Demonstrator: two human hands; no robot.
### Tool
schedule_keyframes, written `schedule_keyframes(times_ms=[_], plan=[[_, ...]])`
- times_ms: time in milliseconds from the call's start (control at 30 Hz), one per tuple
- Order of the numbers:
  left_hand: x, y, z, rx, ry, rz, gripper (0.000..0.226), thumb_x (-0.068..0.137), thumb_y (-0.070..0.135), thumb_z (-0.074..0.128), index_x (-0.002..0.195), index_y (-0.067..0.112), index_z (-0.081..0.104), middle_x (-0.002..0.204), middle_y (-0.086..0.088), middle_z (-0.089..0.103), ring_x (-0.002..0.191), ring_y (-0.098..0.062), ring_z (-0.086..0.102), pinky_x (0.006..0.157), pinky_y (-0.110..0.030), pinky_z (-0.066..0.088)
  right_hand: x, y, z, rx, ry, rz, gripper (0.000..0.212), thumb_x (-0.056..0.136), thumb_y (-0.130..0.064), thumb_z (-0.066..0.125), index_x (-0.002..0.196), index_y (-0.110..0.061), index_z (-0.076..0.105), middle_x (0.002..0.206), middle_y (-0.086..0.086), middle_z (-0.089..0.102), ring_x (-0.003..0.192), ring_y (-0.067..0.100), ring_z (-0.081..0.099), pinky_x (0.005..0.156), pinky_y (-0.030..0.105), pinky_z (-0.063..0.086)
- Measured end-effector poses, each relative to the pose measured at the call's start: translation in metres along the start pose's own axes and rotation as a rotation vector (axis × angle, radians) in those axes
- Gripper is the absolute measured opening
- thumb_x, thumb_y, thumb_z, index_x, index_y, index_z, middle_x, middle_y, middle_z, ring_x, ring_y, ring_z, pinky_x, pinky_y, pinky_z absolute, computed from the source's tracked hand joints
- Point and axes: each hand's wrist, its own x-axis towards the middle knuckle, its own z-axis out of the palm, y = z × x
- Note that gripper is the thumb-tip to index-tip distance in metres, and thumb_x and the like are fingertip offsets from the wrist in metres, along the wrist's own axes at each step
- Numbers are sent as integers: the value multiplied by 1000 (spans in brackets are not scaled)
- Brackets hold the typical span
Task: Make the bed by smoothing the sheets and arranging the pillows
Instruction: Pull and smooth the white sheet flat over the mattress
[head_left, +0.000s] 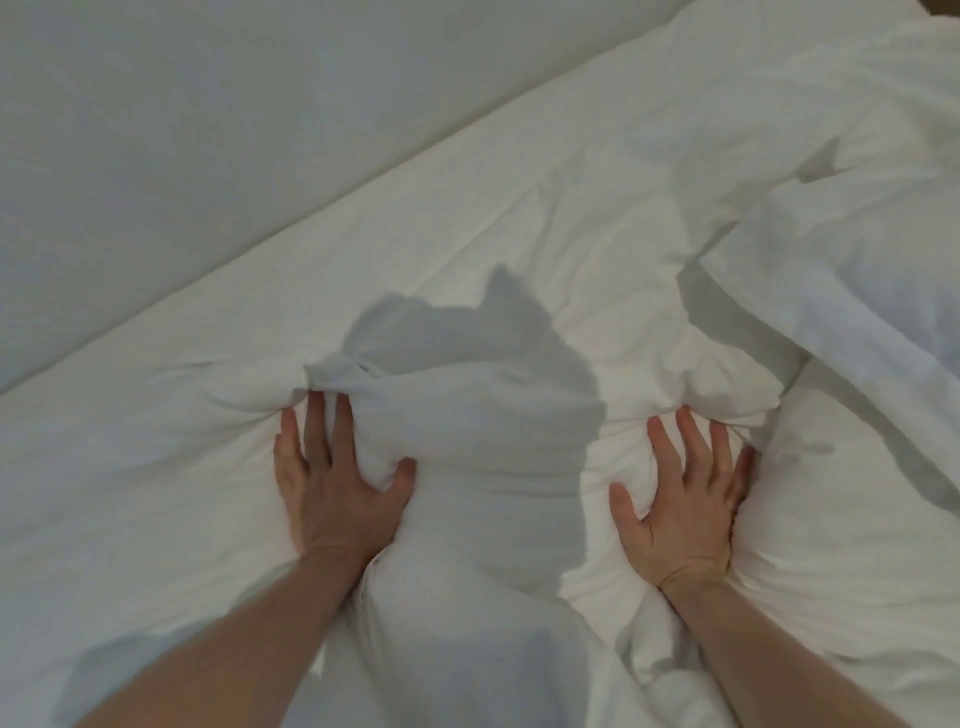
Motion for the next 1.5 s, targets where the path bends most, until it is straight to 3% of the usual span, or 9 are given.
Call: schedule_keyframes(times_ms=[500, 700, 833, 1000, 1100, 1233, 1333, 1400, 1500], plan=[[4, -5, 6, -30, 26, 37, 106, 71, 73, 45, 161, 23, 18, 170, -6, 6, 158, -30, -2, 126, -54, 5, -1, -3, -4, 3, -11, 32, 81, 80, -58, 55, 152, -21, 44, 162, 8, 32, 149, 40, 25, 121, 65, 12], [-4, 2, -2, -10, 208, 81, 98, 75, 70, 46, 152, 8, 42, 162, -18, 31, 149, -46, 22, 121, -56, 20, -3, 4, -5, 51, -21, -7, 79, 86, -62, 51, 155, -26, 38, 165, 2, 26, 153, 34, 20, 123, 60, 8], [-8, 6, -23, 78, 99, 90, 98, 79, 74, 40, 155, 13, 38, 164, -14, 30, 149, -39, 28, 121, -53, 25, -3, 1, -23, 133, -52, 8, 77, 85, -61, 56, 154, -31, 39, 164, -3, 29, 153, 29, 20, 126, 53, 4], [-12, 58, -101, -57, 152, -83, 64, 76, 65, 49, 121, 25, 70, 139, -2, 57, 121, -37, 55, 101, -54, 42, 4, -8, -80, 278, -177, -29, 83, 82, -53, 59, 157, -32, 28, 163, -7, 23, 152, 22, 20, 125, 51, 14], [0, 110, -136, -223, 188, -49, 46, 78, 60, 58, 111, 31, 71, 132, 5, 55, 110, -30, 64, 100, -49, 47, 38, -8, -159, 444, -22, -232, 75, 82, -37, 66, 151, -28, 38, 159, -5, 31, 144, 19, 33, 120, 37, 28], [22, 176, -134, -251, -123, -29, 92, 78, 59, 77, 154, 25, 37, 160, 0, 33, 138, -28, 49, 110, -46, 41, 108, 13, -258, 161, 114, -305, 85, 79, -47, 74, 153, -30, 35, 158, 1, 33, 147, 27, 28, 123, 47, 23], [33, 197, -111, -233, -328, -103, 122, 69, 73, 76, 160, 21, 14, 147, -9, 53, 133, -35, 53, 106, -44, 44, 128, 73, -272, -119, -34, -109, 113, 73, -71, 72, 159, -35, 9, 167, -1, 11, 156, 32, 2, 121, 62, 0], [28, 202, -93, -120, -369, -29, 91, 68, 70, 69, 137, 17, 44, 117, -10, 67, 113, -36, 63, 94, -44, 52, 119, 119, -262, -245, -66, -54, 115, 68, -75, 71, 159, -32, 16, 165, 0, 20, 155, 35, 6, 118, 67, -3], [12, 209, -90, 28, -252, 121, 23, 82, 42, 62, 82, 19, 61, 86, -3, 67, 91, -31, 67, 78, -38, 55, 107, 149, -249, -255, 17, -117, 59, 78, -52, 76, 131, -30, 58, 131, -4, 58, 141, 28, 41, 120, 63, 8]])
